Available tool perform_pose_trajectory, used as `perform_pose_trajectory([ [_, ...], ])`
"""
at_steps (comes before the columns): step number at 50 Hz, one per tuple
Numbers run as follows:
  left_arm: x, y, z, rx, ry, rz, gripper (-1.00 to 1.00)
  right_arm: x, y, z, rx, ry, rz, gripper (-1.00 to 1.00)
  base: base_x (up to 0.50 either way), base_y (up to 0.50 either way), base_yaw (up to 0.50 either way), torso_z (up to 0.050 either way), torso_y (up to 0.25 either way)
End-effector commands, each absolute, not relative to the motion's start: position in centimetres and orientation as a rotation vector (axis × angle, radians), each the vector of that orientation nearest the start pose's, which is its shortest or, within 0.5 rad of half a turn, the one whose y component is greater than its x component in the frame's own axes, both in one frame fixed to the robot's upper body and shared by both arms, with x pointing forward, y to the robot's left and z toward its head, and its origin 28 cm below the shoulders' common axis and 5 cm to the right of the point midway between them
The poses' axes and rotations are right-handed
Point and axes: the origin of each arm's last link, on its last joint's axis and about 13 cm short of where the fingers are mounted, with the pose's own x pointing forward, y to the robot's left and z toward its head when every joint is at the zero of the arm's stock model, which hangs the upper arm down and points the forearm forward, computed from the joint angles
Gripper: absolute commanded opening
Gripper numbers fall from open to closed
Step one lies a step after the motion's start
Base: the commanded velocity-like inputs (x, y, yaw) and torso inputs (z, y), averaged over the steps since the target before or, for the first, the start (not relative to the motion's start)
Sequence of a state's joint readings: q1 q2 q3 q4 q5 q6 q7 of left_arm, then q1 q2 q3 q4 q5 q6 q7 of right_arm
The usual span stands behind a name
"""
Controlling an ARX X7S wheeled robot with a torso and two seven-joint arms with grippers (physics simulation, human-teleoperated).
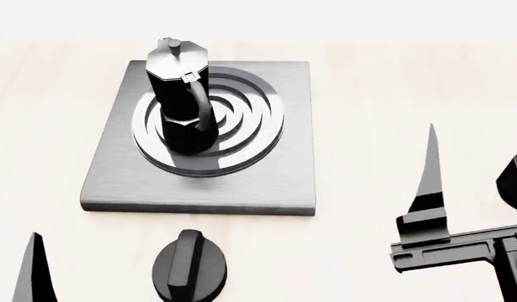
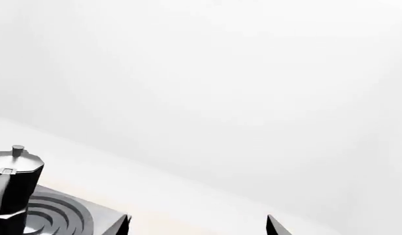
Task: Put both moka pots on the stove.
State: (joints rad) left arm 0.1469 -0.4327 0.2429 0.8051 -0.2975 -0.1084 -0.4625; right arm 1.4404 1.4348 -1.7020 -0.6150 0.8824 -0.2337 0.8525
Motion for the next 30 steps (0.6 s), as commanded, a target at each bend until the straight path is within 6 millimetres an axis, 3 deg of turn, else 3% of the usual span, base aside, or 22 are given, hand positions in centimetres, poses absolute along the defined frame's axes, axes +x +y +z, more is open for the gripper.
perform_pose_trajectory([
  [1, 14.7, 20.7, 13.7, -0.075, -0.408, -0.035, 1.00, 18.7, -23.1, 23.5, -0.362, -0.308, -0.075, 1.00, 0.00, 0.00, 0.00, 0.000, 0.000],
  [5, 14.8, 20.6, 13.7, -0.077, -0.406, -0.034, 1.00, 19.4, -24.4, 24.1, -0.346, -0.282, -0.106, 1.00, 0.00, 0.00, 0.00, 0.000, 0.000],
  [17, 14.8, 20.5, 13.7, -0.077, -0.402, -0.038, 1.00, 20.4, -28.1, 23.2, -0.272, -0.240, -0.162, 1.00, 0.00, 0.00, 0.00, 0.000, 0.000],
  [30, 14.9, 20.6, 13.7, -0.077, -0.404, -0.033, 1.00, 20.9, -31.5, 23.7, -0.262, -0.014, -0.141, 1.00, 0.00, 0.00, 0.00, 0.000, 0.000],
])
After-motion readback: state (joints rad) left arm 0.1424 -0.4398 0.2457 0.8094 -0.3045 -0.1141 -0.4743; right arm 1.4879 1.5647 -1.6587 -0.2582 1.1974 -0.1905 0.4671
